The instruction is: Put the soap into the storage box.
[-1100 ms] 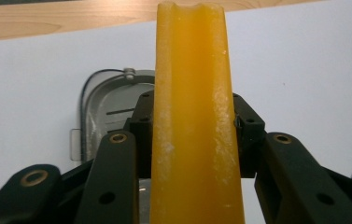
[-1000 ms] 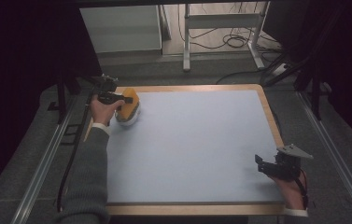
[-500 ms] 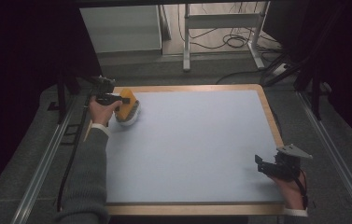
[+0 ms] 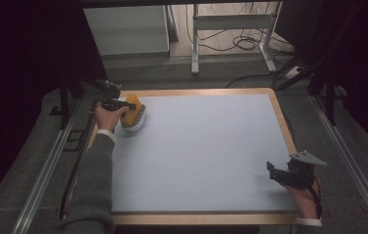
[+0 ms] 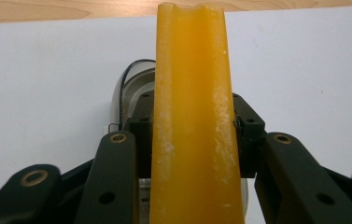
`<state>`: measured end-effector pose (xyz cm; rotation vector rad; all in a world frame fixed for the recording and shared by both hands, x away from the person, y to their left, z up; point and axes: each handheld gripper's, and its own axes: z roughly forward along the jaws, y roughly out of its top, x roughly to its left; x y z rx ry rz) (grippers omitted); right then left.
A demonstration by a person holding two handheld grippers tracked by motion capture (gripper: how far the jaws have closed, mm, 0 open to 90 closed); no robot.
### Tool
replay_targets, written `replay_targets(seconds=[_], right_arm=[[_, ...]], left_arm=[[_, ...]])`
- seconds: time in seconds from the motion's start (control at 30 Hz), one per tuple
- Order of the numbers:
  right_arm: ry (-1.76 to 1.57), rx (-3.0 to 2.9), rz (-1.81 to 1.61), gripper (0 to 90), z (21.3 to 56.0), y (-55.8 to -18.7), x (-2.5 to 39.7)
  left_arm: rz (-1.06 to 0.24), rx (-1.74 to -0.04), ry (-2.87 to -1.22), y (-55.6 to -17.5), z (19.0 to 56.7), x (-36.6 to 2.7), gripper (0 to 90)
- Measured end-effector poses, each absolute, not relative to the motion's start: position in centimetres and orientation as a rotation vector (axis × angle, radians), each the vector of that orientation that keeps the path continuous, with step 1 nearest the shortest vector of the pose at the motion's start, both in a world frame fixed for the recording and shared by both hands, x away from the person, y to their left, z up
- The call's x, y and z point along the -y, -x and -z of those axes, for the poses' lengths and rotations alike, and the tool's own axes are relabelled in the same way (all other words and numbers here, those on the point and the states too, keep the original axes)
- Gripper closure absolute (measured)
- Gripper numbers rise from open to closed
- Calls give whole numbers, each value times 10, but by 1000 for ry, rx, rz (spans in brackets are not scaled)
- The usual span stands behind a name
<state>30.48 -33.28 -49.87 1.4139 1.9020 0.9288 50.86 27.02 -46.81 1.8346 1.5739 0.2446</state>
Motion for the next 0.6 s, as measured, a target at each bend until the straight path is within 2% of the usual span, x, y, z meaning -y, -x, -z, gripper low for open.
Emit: replay_targets(seconds=[0.27,0.3,0.4,0.6], right_arm=[[-1412,-1907,-928,78,499,-305,332],[-1411,-1907,-927,78,499,-305,332],[-1410,-1906,-926,78,499,-305,332],[-1389,-1916,-945,78,498,-304,329]], left_arm=[[-243,-1569,-1848,-510,475,-267,605],[-244,-1566,-1832,-509,474,-267,590],[-269,-1560,-1829,-506,466,-268,465],[-331,-1516,-1834,-490,444,-274,373]])
